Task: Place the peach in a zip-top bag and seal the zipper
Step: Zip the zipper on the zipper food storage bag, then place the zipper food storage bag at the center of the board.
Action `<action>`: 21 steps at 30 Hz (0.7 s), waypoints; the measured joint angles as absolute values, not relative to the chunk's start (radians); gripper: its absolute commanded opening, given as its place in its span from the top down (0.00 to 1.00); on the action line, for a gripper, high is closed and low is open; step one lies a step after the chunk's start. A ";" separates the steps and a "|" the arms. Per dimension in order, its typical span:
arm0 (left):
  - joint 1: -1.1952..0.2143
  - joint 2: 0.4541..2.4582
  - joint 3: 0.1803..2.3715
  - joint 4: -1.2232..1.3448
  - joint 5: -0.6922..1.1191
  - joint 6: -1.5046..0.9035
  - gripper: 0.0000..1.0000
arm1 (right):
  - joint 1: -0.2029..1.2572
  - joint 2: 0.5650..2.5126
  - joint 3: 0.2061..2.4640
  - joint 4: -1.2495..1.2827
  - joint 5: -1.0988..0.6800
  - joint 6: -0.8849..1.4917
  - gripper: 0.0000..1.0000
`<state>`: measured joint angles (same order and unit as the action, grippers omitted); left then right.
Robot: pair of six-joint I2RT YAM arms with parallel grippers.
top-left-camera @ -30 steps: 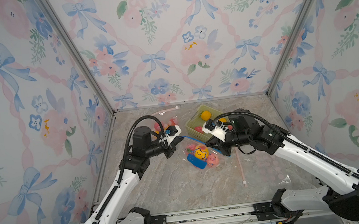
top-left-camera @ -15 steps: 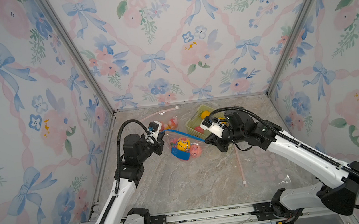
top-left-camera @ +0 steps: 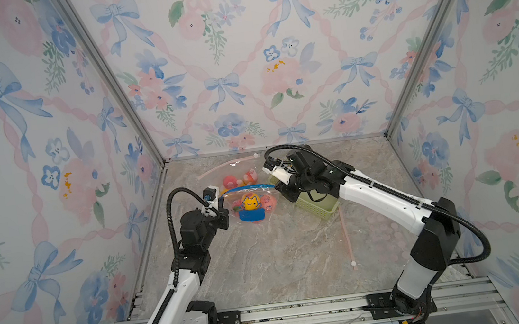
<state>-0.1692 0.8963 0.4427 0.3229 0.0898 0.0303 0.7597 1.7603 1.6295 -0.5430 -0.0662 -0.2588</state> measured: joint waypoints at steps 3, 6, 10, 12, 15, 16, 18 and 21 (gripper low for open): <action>-0.169 0.915 0.394 0.397 0.062 0.022 1.00 | 0.763 1.845 1.672 -0.500 -0.019 -0.272 1.00; -0.164 0.941 0.375 0.447 0.046 0.020 1.00 | 0.762 1.901 1.701 -0.471 0.005 -0.279 0.98; -0.160 0.975 0.373 0.477 0.042 -0.014 1.00 | 0.762 1.935 1.728 -0.452 0.008 -0.281 0.93; -0.160 0.984 0.364 0.493 0.046 -0.047 0.95 | 0.762 1.935 1.728 -0.450 0.008 -0.281 0.91; -0.160 1.000 0.331 0.511 0.049 -0.096 0.94 | 0.762 1.935 1.708 -0.423 0.000 -0.278 0.88; -0.160 1.008 0.317 0.515 0.048 -0.114 0.93 | 0.762 1.935 1.695 -0.418 -0.007 -0.277 0.87; -0.160 1.014 0.290 0.518 0.041 -0.141 0.87 | 0.762 1.935 1.670 -0.413 -0.019 -0.273 0.83; -0.160 1.008 0.261 0.528 0.022 -0.170 0.75 | 0.763 1.941 1.645 -0.410 -0.030 -0.265 0.78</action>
<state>-0.1600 1.0077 0.2611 0.5282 0.0219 -0.1699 0.7631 1.9408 1.6451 -0.4095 -0.0296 -0.2646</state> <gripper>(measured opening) 0.214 0.195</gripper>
